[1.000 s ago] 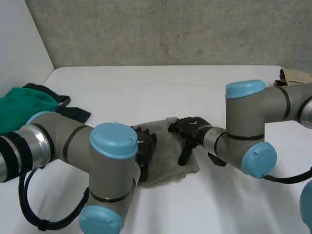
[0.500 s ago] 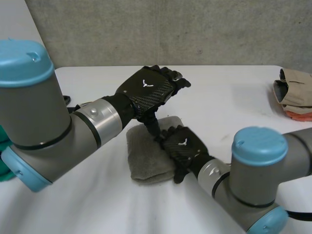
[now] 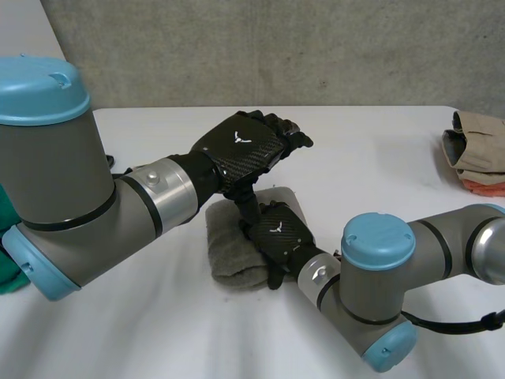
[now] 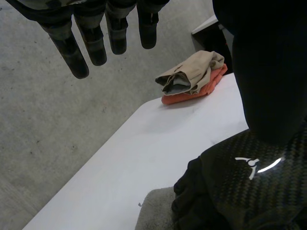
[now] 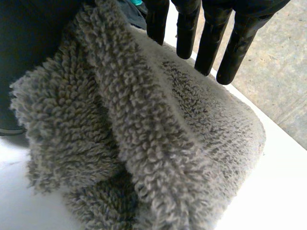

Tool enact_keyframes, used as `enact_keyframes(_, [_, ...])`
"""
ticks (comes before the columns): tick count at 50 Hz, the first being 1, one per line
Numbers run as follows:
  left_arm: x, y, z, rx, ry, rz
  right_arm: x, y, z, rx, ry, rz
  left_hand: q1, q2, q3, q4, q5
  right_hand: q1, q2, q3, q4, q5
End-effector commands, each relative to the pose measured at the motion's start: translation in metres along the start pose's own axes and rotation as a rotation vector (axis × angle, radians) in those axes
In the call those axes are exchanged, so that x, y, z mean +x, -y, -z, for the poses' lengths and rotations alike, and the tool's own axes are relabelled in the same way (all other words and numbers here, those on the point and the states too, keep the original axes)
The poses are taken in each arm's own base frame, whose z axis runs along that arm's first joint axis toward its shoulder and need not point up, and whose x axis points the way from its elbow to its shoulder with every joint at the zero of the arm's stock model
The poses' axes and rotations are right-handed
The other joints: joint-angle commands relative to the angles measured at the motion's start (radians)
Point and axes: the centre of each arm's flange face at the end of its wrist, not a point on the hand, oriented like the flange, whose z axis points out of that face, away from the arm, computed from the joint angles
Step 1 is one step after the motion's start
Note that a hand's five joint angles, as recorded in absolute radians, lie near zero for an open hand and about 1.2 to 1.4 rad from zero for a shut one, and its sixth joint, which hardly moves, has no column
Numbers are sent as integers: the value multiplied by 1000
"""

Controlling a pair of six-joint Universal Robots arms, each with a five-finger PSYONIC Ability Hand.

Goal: Fold the laundry.

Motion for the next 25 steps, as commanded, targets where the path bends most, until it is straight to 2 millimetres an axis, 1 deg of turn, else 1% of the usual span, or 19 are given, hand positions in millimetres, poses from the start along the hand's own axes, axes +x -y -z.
enact_keyframes(1, [0, 2, 1, 3, 1, 1, 3, -2, -12, 6, -5, -2, 21, 6, 0, 9, -9, 347, 323, 307, 308, 329])
enact_keyframes(3, [0, 2, 2, 5, 1, 0, 4, -1, -15, 12, -8, 0, 21, 6, 0, 9, -9, 476, 452, 436, 437, 458])
enact_keyframes(6, [-1, 2, 2, 4, 4, 0, 6, 2, -17, 25, -15, 3, 21, 6, 0, 9, -9, 576, 552, 536, 537, 558])
enact_keyframes(10, [-1, 2, 2, 5, 6, 0, 14, 7, -21, 41, -35, 2, 21, 6, 0, 9, -9, 697, 673, 656, 658, 678])
enact_keyframes(14, [-8, 1, 2, 1, 24, 2, 32, 7, -26, 44, -74, 0, 21, 6, 0, 9, -9, 902, 878, 862, 863, 884])
enact_keyframes(15, [-11, 1, 3, 1, 32, 1, 41, 7, -27, 43, -92, -2, 21, 6, 0, 9, -9, 996, 972, 955, 956, 977])
enact_keyframes(16, [-12, 1, 3, 0, 40, 1, 45, 7, -28, 41, -101, -2, 24, 9, 3, 12, -7, 1063, 1039, 1023, 1024, 1045])
enact_keyframes(18, [-16, 2, 4, -1, 56, 1, 57, 8, -30, 42, -124, -4, 21, 6, 0, 9, -9, 1066, 1042, 1026, 1027, 1048])
enact_keyframes(19, [-20, 3, 6, -2, 75, 1, 70, 10, -32, 44, -150, -4, 21, 6, 0, 9, -9, 1066, 1042, 1026, 1027, 1048])
enact_keyframes(21, [-24, 3, 7, -4, 92, 1, 86, 13, -35, 48, -183, -3, 21, 6, 0, 9, -9, 1066, 1042, 1026, 1027, 1048])
enact_keyframes(23, [-30, 1, 8, -10, 116, 3, 116, 19, -39, 65, -250, 6, 24, 9, 3, 12, -7, 1066, 1042, 1026, 1027, 1048])
enact_keyframes(25, [-32, 1, 9, -12, 126, 3, 136, 23, -41, 84, -288, 15, 21, 6, 0, 9, -9, 1066, 1042, 1026, 1027, 1048])
